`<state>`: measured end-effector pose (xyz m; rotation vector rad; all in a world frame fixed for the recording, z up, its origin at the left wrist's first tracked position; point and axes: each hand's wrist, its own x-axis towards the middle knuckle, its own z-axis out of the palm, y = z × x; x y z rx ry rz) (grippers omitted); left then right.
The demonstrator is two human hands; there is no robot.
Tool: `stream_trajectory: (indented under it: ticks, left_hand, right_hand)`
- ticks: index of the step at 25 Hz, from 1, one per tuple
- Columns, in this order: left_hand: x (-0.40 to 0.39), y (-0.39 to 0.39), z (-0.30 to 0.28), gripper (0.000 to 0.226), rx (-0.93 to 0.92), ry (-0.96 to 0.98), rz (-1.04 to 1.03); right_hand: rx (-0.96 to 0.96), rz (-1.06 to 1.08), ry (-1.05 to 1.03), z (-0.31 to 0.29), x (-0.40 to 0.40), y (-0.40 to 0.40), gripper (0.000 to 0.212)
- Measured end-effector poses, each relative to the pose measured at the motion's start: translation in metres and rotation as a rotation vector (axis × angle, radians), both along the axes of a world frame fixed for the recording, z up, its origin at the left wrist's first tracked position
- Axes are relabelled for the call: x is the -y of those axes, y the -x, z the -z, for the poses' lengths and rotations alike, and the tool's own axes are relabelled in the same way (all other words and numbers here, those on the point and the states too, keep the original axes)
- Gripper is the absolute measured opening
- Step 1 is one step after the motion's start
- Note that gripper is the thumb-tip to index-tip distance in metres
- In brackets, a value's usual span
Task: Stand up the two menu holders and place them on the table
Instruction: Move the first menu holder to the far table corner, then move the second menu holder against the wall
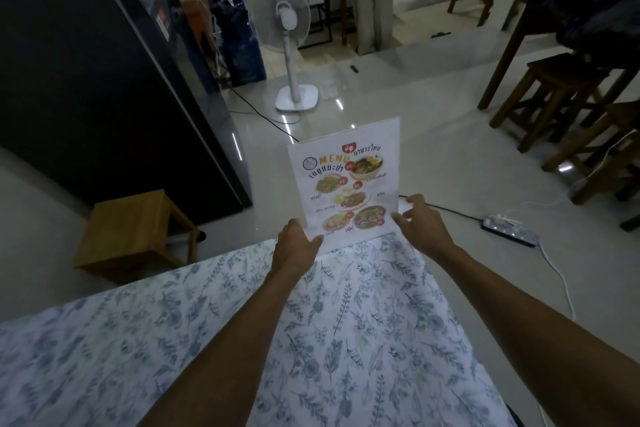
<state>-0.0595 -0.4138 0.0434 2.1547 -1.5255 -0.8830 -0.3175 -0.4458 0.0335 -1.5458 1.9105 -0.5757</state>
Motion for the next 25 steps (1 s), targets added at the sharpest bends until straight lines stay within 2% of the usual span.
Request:
stream_trajectory:
  ticks: [6,10,18,22,25]
  left_hand:
    - [-0.064,-0.015,-0.027,0.065,-0.057,0.041,-0.008]
    - [-0.123,-0.037,-0.032,0.072,-0.091,0.019,-0.039]
    - [-0.259,-0.119,-0.039,0.064,-0.166,0.033,-0.119]
    - [-0.368,-0.177,-0.026,0.054,-0.335,-0.027,-0.205]
    - [-0.436,-0.243,-0.007,0.05,-0.273,-0.089,-0.293]
  right_hand:
    - [0.002,0.019,0.029,-0.038,-0.064,-0.037,0.051]
    - [-0.009,-0.071,0.014,-0.047,-0.122,-0.091,0.05]
    - [0.014,-0.17,0.018,-0.05,-0.249,-0.208,0.048]
    - [0.007,-0.298,-0.121,-0.039,-0.308,-0.274,0.05]
    - [-0.02,-0.449,-0.234,-0.033,-0.337,-0.324,0.067]
